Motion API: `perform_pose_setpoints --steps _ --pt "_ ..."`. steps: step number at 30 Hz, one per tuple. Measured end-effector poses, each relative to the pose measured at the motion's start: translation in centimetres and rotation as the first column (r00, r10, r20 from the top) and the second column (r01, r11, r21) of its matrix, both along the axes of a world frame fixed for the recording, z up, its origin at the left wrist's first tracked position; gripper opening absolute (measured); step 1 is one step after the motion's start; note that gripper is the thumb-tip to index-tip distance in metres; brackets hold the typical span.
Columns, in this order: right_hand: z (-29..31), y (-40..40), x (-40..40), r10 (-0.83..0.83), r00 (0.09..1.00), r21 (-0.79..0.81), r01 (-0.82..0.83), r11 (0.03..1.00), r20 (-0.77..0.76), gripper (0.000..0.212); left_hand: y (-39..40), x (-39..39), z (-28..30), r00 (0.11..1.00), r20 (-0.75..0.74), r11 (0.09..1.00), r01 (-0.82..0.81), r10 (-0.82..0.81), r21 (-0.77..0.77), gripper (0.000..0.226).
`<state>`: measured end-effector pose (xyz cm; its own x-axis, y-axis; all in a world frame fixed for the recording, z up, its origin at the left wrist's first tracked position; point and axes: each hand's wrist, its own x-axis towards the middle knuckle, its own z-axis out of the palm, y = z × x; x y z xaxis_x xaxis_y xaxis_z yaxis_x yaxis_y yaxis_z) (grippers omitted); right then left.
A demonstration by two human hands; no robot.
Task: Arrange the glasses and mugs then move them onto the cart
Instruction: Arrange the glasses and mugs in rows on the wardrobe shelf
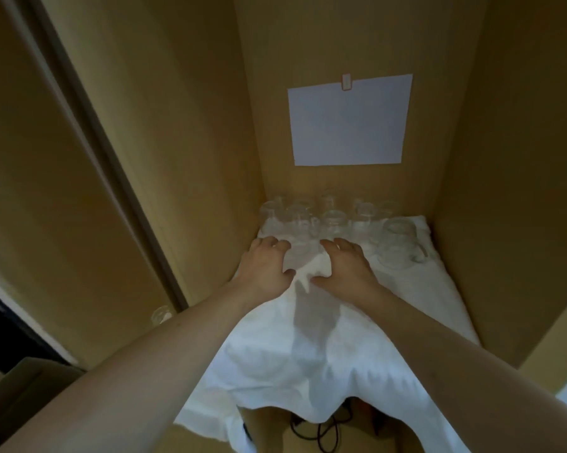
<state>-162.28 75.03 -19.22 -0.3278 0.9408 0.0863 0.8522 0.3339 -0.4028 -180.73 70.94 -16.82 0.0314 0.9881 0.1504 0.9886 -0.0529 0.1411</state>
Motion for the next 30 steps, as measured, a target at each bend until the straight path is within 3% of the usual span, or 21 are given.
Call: perform_pose_setpoints --steps 16,30 --pt "0.6 -14.8 -16.4 -0.021 0.995 0.025 0.019 1.0 0.101 0.089 -13.9 -15.9 -1.4 0.989 0.136 0.999 0.052 -0.054 0.015 0.054" --pt "-1.9 -21.9 -31.3 0.144 0.977 -0.04 -0.139 0.989 0.161 0.082 -22.3 -29.7 -4.0 0.981 0.16 0.994 -0.103 0.107 -0.035 0.059"
